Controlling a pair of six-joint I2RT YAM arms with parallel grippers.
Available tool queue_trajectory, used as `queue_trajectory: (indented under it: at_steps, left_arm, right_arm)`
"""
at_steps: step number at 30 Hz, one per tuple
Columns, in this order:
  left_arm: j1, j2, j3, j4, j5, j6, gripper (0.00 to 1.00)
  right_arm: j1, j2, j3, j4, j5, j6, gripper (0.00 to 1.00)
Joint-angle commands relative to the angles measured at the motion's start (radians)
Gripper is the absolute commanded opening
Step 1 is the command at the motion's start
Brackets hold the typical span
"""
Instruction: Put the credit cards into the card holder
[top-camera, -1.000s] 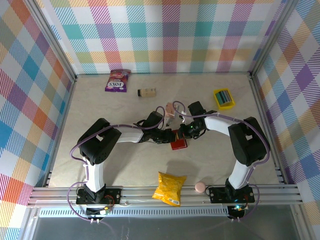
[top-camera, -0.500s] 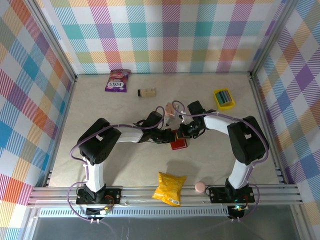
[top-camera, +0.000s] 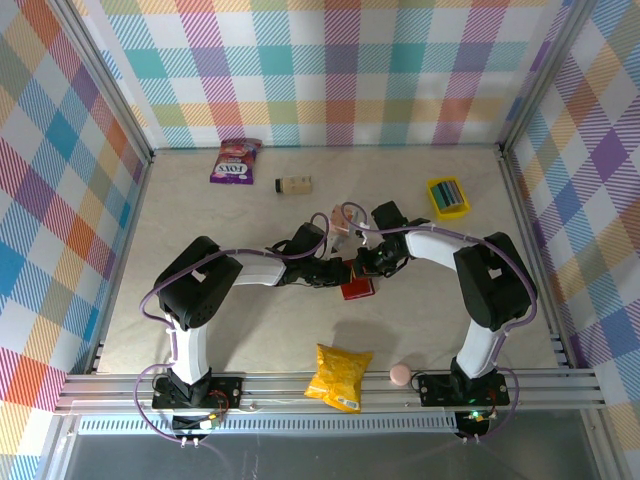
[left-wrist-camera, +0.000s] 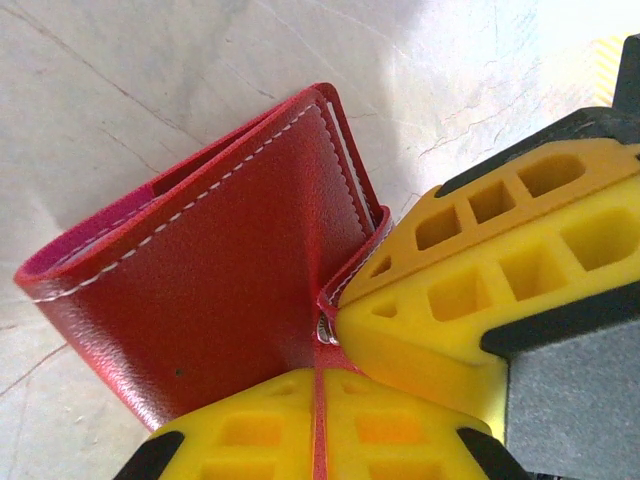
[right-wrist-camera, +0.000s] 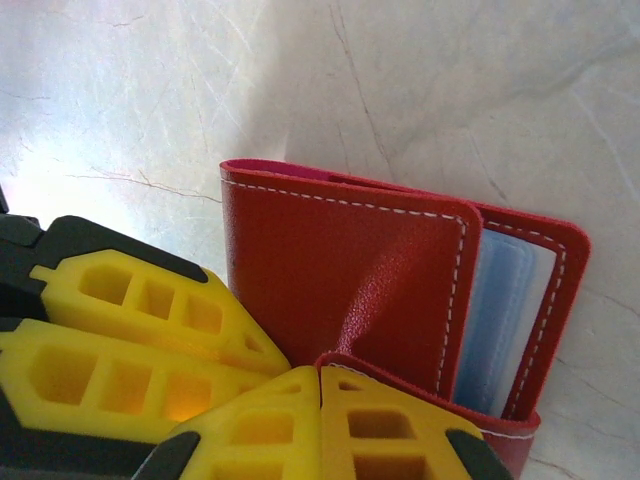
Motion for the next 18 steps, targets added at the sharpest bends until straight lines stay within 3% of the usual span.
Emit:
queue_trajectory:
  at_steps: [1,8,18]
  left_arm:
    - [0.024,-0.025,-0.026,-0.036,-0.015,0.002,0.11]
    - [0.029,-0.031,-0.03,-0.038,-0.011,0.001,0.11]
    - [0.062,-0.124,-0.07,-0.034,0.01,-0.017,0.11]
  right_arm:
    - [0.023,0.086,-0.036,-0.076,0.167,-0.017,0.0]
    - [0.06,0.088,-0.036,-0.101,0.266,0.013,0.0]
    - [0.064,0.107,-0.042,-0.102,0.294,0.044,0.0]
